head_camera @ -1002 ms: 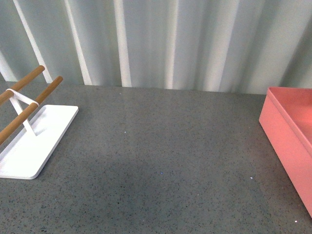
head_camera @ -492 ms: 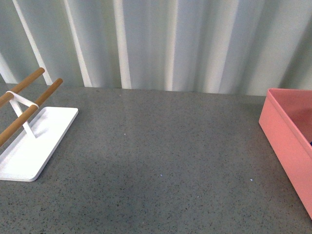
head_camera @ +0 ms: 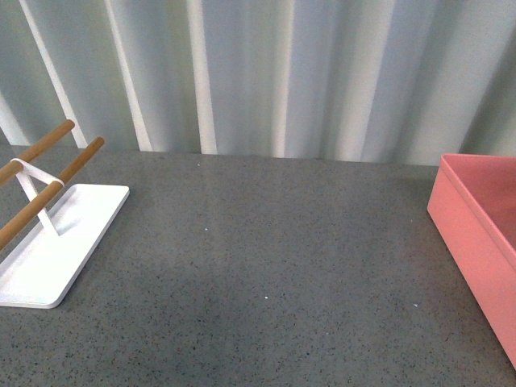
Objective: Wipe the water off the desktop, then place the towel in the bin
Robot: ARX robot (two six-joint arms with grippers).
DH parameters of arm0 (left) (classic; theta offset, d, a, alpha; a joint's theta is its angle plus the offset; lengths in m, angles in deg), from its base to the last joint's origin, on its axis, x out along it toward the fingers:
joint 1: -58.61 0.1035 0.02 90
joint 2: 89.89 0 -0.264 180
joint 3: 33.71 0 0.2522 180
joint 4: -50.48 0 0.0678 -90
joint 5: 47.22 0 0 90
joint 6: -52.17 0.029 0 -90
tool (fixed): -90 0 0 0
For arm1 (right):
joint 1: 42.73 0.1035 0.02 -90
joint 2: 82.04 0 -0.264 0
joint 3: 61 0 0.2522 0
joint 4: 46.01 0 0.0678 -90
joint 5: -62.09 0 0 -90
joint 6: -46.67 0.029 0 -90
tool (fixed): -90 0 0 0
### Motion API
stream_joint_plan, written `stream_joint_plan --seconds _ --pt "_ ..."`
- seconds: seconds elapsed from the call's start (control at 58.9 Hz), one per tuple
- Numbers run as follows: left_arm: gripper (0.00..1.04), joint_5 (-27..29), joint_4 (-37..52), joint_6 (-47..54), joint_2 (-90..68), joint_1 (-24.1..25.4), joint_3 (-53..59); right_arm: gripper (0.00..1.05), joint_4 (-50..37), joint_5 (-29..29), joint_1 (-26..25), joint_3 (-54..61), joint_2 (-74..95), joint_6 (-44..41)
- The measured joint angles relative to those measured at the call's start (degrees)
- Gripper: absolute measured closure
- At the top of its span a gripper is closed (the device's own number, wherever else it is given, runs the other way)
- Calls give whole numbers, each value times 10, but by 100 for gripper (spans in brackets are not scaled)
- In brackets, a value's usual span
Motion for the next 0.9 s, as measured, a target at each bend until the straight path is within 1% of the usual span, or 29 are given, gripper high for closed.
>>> stream_joint_plan --seconds 0.204,0.238,0.323,0.408,0.526,0.73,0.815,0.9 --pt "7 0 0 0 0 0 0 9 7 -23 18 -17 0 20" --pt "7 0 0 0 0 0 0 5 7 -30 22 -22 0 27" --pt "7 0 0 0 0 0 0 7 10 -46 31 -34 0 39" --pt "7 0 0 0 0 0 0 7 15 -61 43 -43 0 51" --pt "7 0 0 0 0 0 0 7 14 -58 65 -37 0 45" --pt "7 0 0 0 0 0 0 7 1 -52 74 -17 3 36" --pt "7 0 0 0 0 0 0 7 -23 -52 71 -35 4 36" --pt "7 0 0 0 0 0 0 7 -78 -65 69 -64 1 54"
